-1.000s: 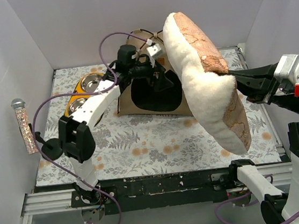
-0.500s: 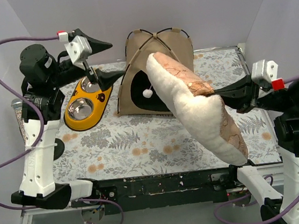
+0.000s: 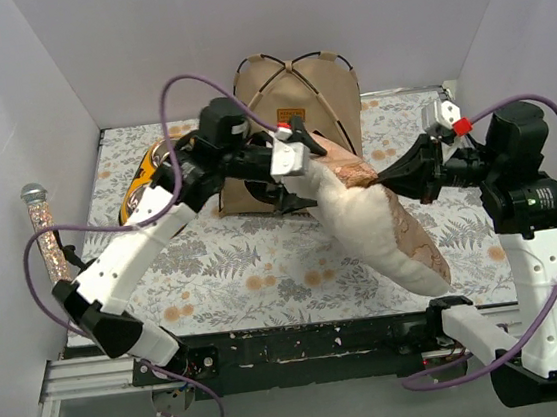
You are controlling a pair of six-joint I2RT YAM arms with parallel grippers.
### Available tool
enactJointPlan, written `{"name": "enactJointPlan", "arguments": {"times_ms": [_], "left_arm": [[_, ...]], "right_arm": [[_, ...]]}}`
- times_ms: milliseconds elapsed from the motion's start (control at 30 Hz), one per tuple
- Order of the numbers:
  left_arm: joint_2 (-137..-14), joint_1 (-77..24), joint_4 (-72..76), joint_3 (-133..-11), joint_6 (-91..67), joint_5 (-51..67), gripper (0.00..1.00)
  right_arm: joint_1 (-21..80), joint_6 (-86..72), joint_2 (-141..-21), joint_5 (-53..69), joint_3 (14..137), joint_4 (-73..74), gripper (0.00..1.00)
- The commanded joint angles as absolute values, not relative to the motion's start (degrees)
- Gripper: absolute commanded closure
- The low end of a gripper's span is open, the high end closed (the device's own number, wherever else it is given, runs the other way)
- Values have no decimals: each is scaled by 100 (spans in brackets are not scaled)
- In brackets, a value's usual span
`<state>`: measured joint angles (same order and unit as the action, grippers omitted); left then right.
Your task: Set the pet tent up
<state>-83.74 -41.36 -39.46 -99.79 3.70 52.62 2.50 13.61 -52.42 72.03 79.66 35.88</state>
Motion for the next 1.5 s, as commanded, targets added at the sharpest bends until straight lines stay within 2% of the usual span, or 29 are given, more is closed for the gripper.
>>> {"name": "enactJointPlan", "arguments": {"times_ms": [0,200,233,300,367,400,433,467,533,567,700,800,867,1033,1133,1233,1367,1467], "left_arm": [[-8508,-4806,-3604,-9792,1220,4493,2],[-8315,-5291,-3664,-9150,1644,4517,2],[-8314,-5308,-3822,-9176,1644,4561,7],[-8314,-5309,-3841,-9237,1224,4579,28],[-8315,-5291,-3701,-9395,233,4509,56],[-8271,-5265,-3639,-9448,-294,4509,74],[-8210,-5221,-3482,-9413,-917,4396,96],[-8087,-5125,-3219,-9256,-1575,4316,100],[-7841,-4529,-2806,-8827,-2955,4814,100],[-7709,-4178,-2604,-8528,-3658,5017,100],[-7033,-3087,-1935,-7052,-5306,5265,100],[-6829,-2664,-1995,-6182,-5528,5063,100],[-6864,-2532,-1899,-5767,-5520,4931,100],[-7408,-2382,-2047,-5704,-5406,4396,100],[-7725,-2355,-2468,-5818,-5133,3896,100],[-7962,-2320,-2750,-5985,-5019,3586,100],[-8007,-2312,-2620,-5942,-5185,3708,75],[-7893,-2294,-2356,-5810,-5361,3980,51]], "right_arm": [[877,2012,-5247,6928,8112,3858,99],[1863,1583,-5396,6241,7954,3183,99],[1933,1512,-5431,6171,7963,3016,99],[1969,1415,-5545,6126,8033,2831,99],[1969,1310,-5695,6030,8190,2699,99],[1969,1240,-5782,5838,8270,2611,99],[1969,1152,-5853,5558,8366,2549,89],[1960,1047,-5958,5085,8480,2531,71],[1873,1028,-6221,4257,8857,2697,47],[1698,1020,-6371,4028,9051,2837,39],[399,354,-6969,3858,9474,3111,20],[-655,88,-7206,3945,9370,3444,19],[-948,53,-7146,4095,8950,3664,19],[-1046,421,-6304,4570,6992,3612,21],[-1046,325,-5793,4745,5543,3157,21],[-1046,229,-5582,4904,4713,2647,21],[-1037,229,-5520,5342,4088,2329,20],[-1037,176,-5458,5738,3798,2382,17]]}}
